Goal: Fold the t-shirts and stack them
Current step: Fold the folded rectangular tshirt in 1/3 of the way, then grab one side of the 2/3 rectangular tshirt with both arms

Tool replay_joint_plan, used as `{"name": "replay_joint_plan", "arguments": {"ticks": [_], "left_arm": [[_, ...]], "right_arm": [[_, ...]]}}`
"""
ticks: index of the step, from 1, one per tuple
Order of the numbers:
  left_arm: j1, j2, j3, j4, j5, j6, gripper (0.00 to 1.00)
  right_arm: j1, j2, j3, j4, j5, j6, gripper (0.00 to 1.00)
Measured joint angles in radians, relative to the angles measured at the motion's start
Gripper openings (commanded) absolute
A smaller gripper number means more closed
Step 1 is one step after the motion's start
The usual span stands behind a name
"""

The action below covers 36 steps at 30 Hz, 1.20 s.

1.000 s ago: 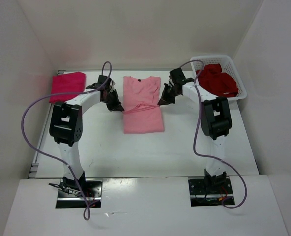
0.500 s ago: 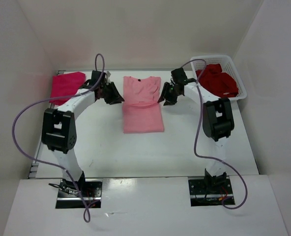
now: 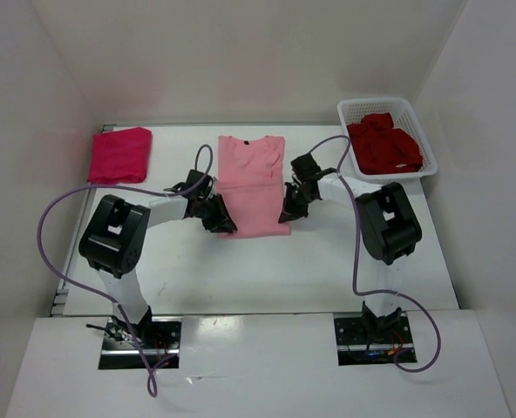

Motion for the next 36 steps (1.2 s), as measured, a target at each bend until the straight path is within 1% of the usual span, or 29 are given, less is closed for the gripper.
{"name": "replay_joint_plan", "arguments": {"ticks": [4,7,9,11,12,13,14,15,16,18,20,22,27,29,31,32,34,35,36], "left_arm": [[0.013,-0.042,-0.1,0.082,0.026,-0.029,0.31],[0.013,-0.105,-0.196,0.126,0.036,-0.043,0.31],[0.013,-0.156,-0.256,0.131,0.041,-0.05,0.37],[0.013,-0.216,-0.308,0.118,0.04,-0.051,0.42],[0.013,-0.249,-0.327,0.093,0.033,-0.05,0.49],[0.011,-0.282,-0.341,0.065,0.022,-0.046,0.51],[0.011,-0.31,-0.349,0.04,0.012,-0.046,0.51],[0.01,-0.351,-0.357,0.007,-0.006,-0.048,0.52],[0.012,-0.396,-0.362,-0.023,-0.024,-0.047,0.52],[0.021,-0.48,-0.365,-0.059,-0.045,-0.047,0.52],[0.038,-0.534,-0.375,-0.063,-0.06,-0.046,0.52],[0.051,-0.541,-0.397,-0.061,-0.068,-0.047,0.52],[0.056,-0.431,-0.44,-0.063,-0.058,-0.052,0.52],[0.056,-0.418,-0.439,-0.044,-0.035,-0.052,0.52],[0.056,-0.402,-0.435,-0.021,-0.018,-0.053,0.52],[0.056,-0.39,-0.431,-0.01,-0.009,-0.053,0.5],[0.056,-0.361,-0.418,0.01,0.012,-0.054,0.46],[0.057,-0.347,-0.412,0.018,0.02,-0.053,0.41],[0.056,-0.333,-0.406,0.026,0.031,-0.052,0.39]], "right_arm": [[-0.005,0.016,-0.079,0.027,-0.013,0.017,0.0],[-0.004,-0.019,-0.14,0.073,-0.026,0.039,0.0],[0.008,-0.046,-0.182,0.085,-0.036,0.053,0.03],[0.028,-0.072,-0.216,0.091,-0.043,0.068,0.11],[0.038,-0.085,-0.231,0.092,-0.045,0.072,0.22],[0.045,-0.098,-0.242,0.087,-0.045,0.079,0.27],[0.051,-0.112,-0.251,0.083,-0.045,0.082,0.31],[0.057,-0.127,-0.257,0.075,-0.044,0.083,0.39],[0.058,-0.142,-0.264,0.068,-0.042,0.087,0.42],[0.056,-0.189,-0.288,0.061,-0.032,0.095,0.46],[0.048,-0.232,-0.317,0.063,-0.029,0.101,0.46],[0.04,-0.248,-0.336,0.063,-0.026,0.104,0.46],[0.023,-0.248,-0.378,0.061,0.003,0.115,0.47],[0.018,-0.248,-0.391,0.061,0.0,0.118,0.46],[0.014,-0.246,-0.393,0.063,-0.007,0.119,0.4],[0.013,-0.245,-0.394,0.066,-0.01,0.12,0.34],[0.012,-0.236,-0.394,0.068,-0.015,0.119,0.28],[0.012,-0.232,-0.394,0.068,-0.023,0.121,0.23],[0.012,-0.229,-0.394,0.069,-0.025,0.121,0.23]]}}
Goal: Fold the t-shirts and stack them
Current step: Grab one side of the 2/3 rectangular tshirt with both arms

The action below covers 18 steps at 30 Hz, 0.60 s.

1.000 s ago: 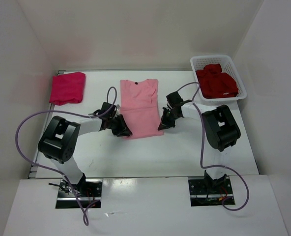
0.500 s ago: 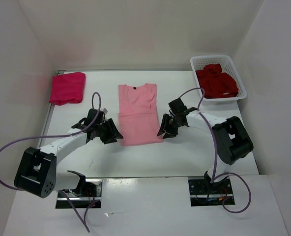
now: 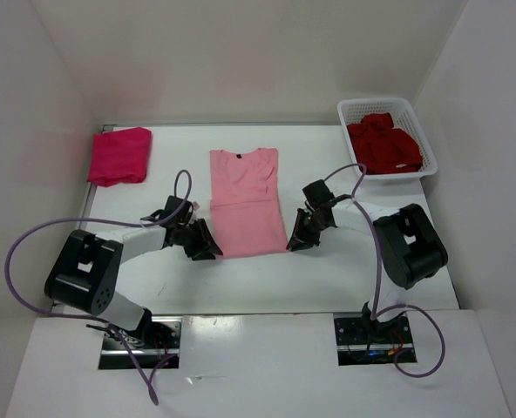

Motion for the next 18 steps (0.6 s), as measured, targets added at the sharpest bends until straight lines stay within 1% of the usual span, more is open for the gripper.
{"name": "replay_joint_plan", "arguments": {"ticks": [1,3,4,6,7,9,11,14,16,18], "left_arm": [[-0.001,0.01,0.004,0.006,0.004,0.001,0.37],[-0.003,0.025,0.007,0.016,0.013,0.002,0.3],[-0.003,0.027,0.007,0.018,0.015,0.002,0.25],[-0.004,0.032,0.007,0.017,0.013,0.002,0.2],[-0.004,0.033,0.007,0.016,0.01,0.003,0.16],[-0.004,0.033,0.007,0.013,0.005,0.004,0.12],[-0.004,0.032,0.007,0.008,0.003,0.005,0.07],[-0.004,0.014,0.007,-0.029,-0.002,0.014,0.04],[-0.004,-0.025,0.007,-0.082,-0.003,0.034,0.03],[-0.009,-0.096,0.006,-0.148,0.01,0.047,0.01]], "right_arm": [[0.0,0.001,0.0,0.001,-0.001,0.001,0.23],[0.0,0.005,0.0,0.004,-0.008,0.001,0.17],[0.0,0.007,0.0,0.006,-0.015,0.001,0.15],[0.0,0.012,-0.001,0.007,-0.031,-0.003,0.07],[0.0,0.013,-0.002,0.008,-0.039,-0.003,0.04],[0.0,0.013,-0.002,0.01,-0.051,-0.003,0.0],[0.0,0.013,-0.002,0.011,-0.059,-0.003,0.0],[0.003,-0.004,-0.023,0.014,-0.071,-0.003,0.0],[0.009,-0.045,-0.06,0.004,-0.079,0.001,0.0],[0.022,-0.108,-0.101,-0.011,-0.089,0.007,0.0]]}}
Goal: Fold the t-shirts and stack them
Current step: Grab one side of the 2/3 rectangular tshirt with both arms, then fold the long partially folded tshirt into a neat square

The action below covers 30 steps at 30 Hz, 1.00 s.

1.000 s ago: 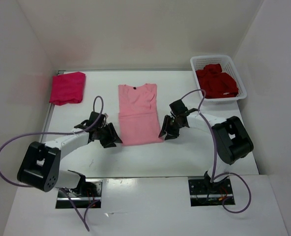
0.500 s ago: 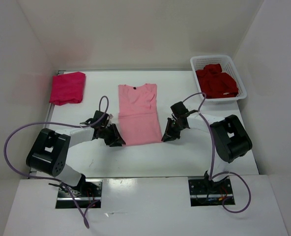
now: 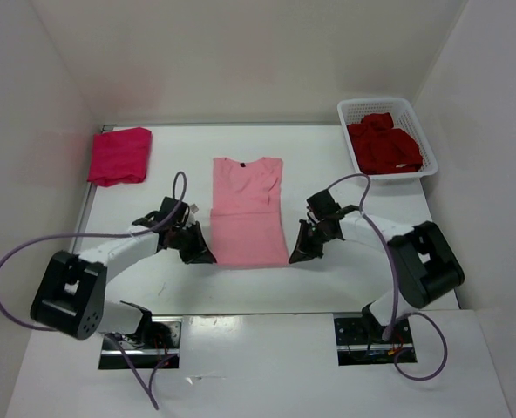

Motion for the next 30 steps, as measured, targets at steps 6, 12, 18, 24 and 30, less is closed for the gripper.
{"name": "replay_joint_plan", "arguments": {"ticks": [6,12,18,24,30], "left_arm": [[-0.011,-0.209,0.038,-0.214,0.054,0.011,0.0],[0.013,-0.136,0.307,-0.291,0.05,0.014,0.0],[0.09,0.137,0.584,-0.151,0.022,0.016,0.0],[0.163,0.465,0.813,-0.069,-0.05,0.011,0.0],[0.2,0.68,0.978,-0.023,-0.09,0.008,0.12]], "right_arm": [[0.008,-0.206,0.003,-0.145,-0.021,0.004,0.0],[-0.071,-0.104,0.282,-0.199,-0.029,-0.027,0.0],[-0.12,0.2,0.695,-0.171,-0.025,-0.068,0.0],[-0.174,0.549,1.101,-0.171,-0.005,-0.092,0.0],[-0.189,0.805,1.357,-0.199,0.027,-0.095,0.0]]}}
